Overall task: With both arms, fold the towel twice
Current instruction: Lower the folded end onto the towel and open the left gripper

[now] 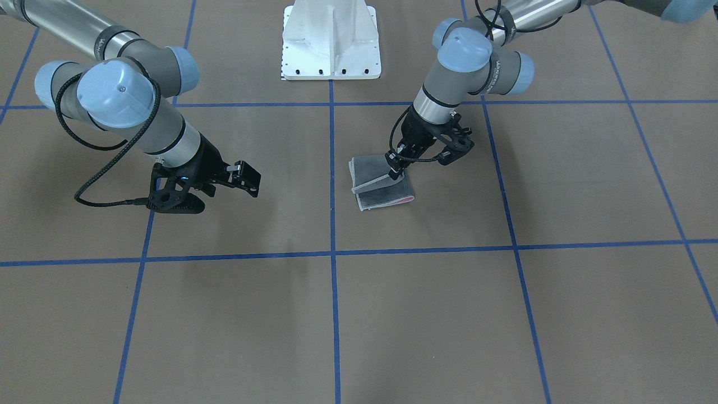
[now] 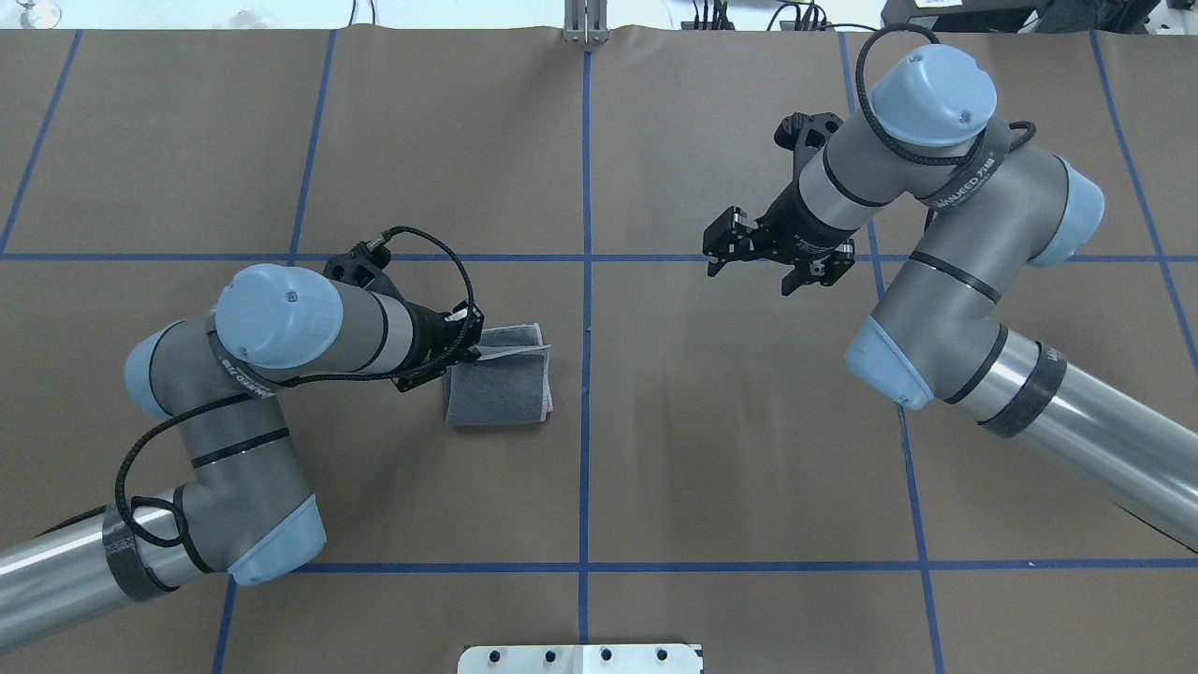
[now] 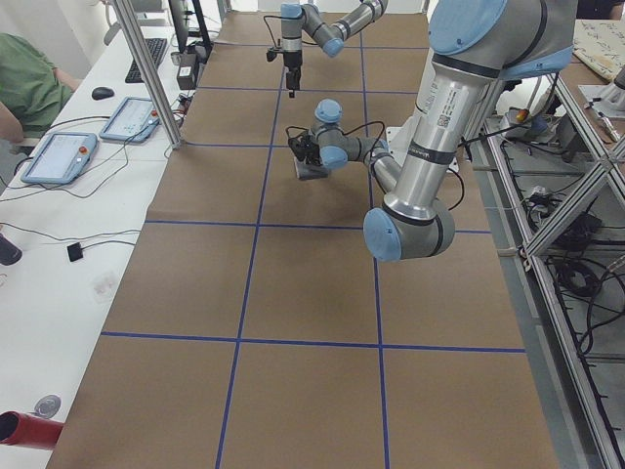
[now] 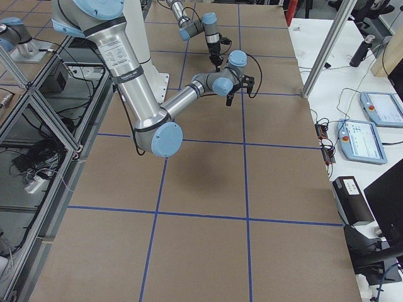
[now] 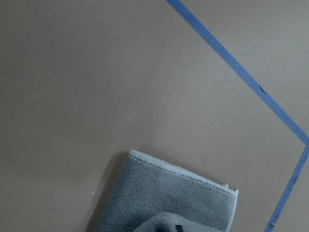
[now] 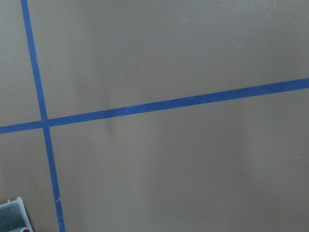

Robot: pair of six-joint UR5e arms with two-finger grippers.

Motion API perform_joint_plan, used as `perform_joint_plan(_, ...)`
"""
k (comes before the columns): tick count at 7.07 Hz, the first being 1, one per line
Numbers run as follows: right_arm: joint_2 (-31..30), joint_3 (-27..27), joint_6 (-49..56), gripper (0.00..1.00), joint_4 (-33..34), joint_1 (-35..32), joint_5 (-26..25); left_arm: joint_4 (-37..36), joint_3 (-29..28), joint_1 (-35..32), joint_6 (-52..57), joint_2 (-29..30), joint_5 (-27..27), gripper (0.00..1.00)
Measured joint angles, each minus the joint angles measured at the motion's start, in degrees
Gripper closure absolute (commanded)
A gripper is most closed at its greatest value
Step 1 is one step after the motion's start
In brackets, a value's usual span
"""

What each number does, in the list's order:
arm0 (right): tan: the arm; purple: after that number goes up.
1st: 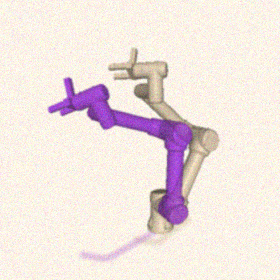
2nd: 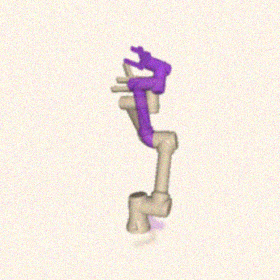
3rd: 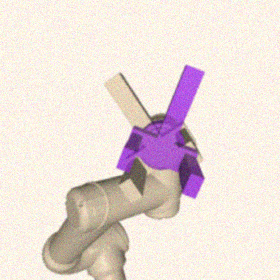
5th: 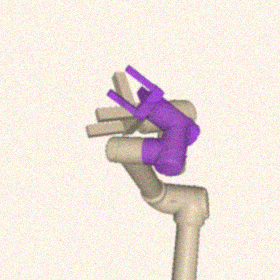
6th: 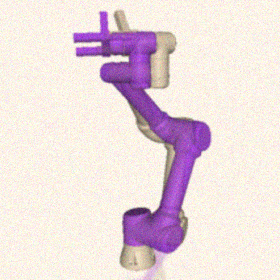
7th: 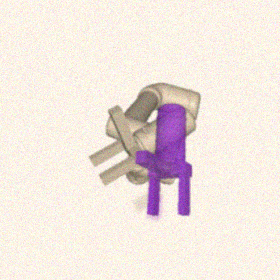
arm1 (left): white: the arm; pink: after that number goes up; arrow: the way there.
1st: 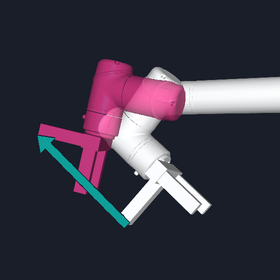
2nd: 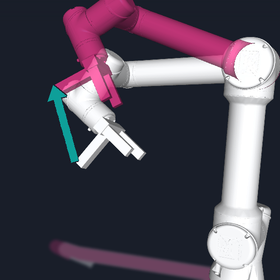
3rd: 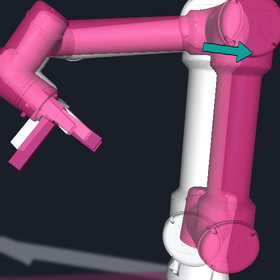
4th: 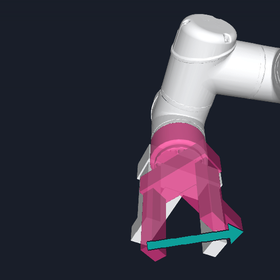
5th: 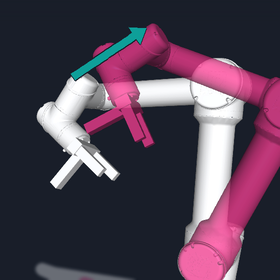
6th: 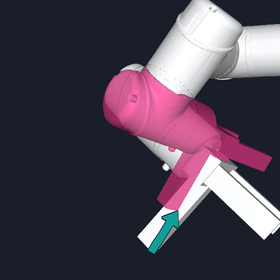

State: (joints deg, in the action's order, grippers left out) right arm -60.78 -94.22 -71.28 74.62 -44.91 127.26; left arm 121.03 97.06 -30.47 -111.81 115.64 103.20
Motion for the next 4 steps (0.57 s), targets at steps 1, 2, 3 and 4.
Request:
perform_joint_plan(1, -0.01, 0.0, 0.0, 0.0, 0.0, 0.0, 0.0, 0.0, 0.15, -1.16, -0.02, -0.06, 1.07, 1.0)
perform_joint_plan(2, 0.02, 0.0, 0.0, 0.0, 0.0, 0.0, -0.04, 0.0, 0.13, -1.87, -0.03, -0.11, 1.52, 1.0)
perform_joint_plan(3, 0.06, 0.0, 0.02, 0.0, 0.0, 0.0, -0.27, -0.02, 0.03, -2.19, -0.05, -0.25, 1.67, 1.0)
perform_joint_plan(4, 0.1, 0.0, 0.06, 0.0, 0.0, 0.0, -0.66, -0.06, -0.21, -2.31, -0.07, -0.45, 1.72, 1.0)
